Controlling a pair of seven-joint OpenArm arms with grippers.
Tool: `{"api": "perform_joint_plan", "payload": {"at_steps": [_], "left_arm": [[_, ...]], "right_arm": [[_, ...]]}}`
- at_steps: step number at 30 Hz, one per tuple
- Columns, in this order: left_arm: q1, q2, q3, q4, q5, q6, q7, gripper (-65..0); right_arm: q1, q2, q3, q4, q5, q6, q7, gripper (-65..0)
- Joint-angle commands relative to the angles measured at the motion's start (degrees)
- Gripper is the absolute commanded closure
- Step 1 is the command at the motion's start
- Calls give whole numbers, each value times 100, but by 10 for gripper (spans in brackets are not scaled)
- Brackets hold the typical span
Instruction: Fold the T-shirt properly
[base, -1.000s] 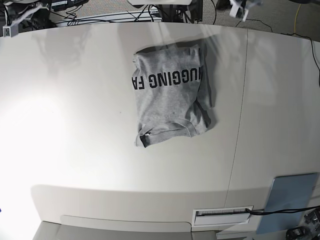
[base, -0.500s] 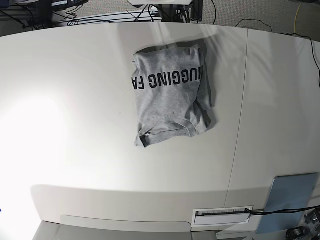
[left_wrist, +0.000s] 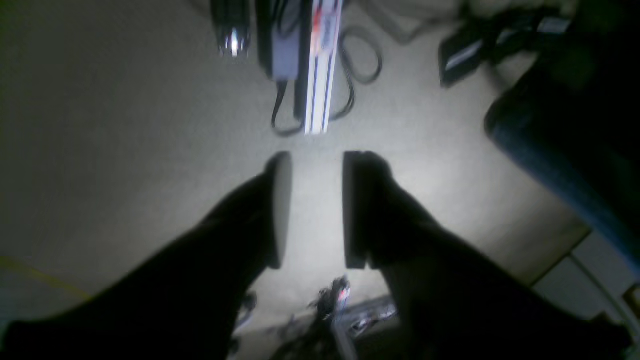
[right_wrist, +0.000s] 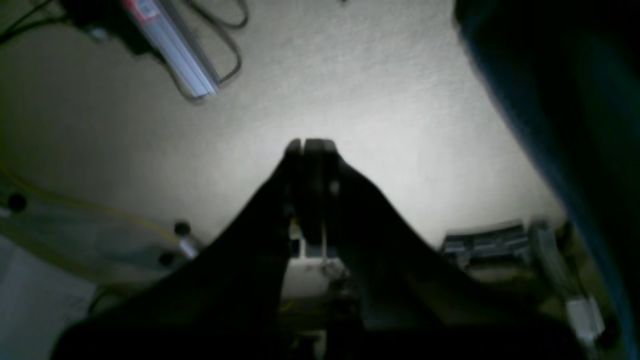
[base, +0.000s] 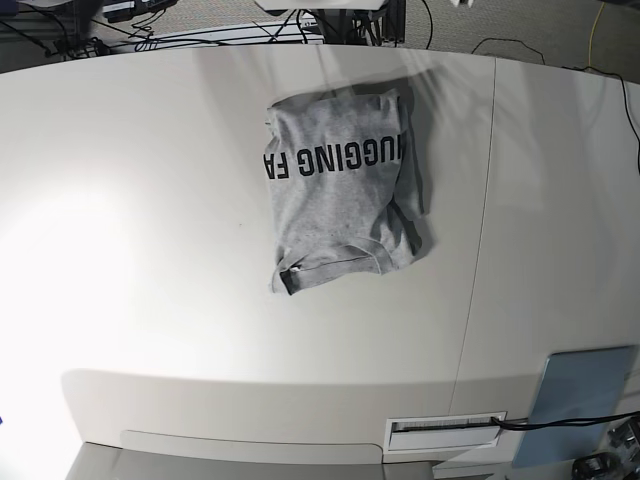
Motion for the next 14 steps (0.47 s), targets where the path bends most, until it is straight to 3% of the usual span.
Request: {"api": "perform_joint_plan", "payload": {"at_steps": [1,4,7,14], "left_arm": [[2,-11,-9,-39,-31,-24,4,-197],[-223,103,-9,-221,-144,87,11,-196],[-479,286,-9,-466,-109,479,33,-196],[-879,588,-9,-911,-83,476,70,-196]], "right_arm": [[92,50,-109,-175,-63,24,92,0],[715,37,-636,-855,-66,17,529,0],[1316,-2,-1281,-1443,-63,-68,706,0],[1856,-326,-2498,-1864,-61,-321,726,0]]}}
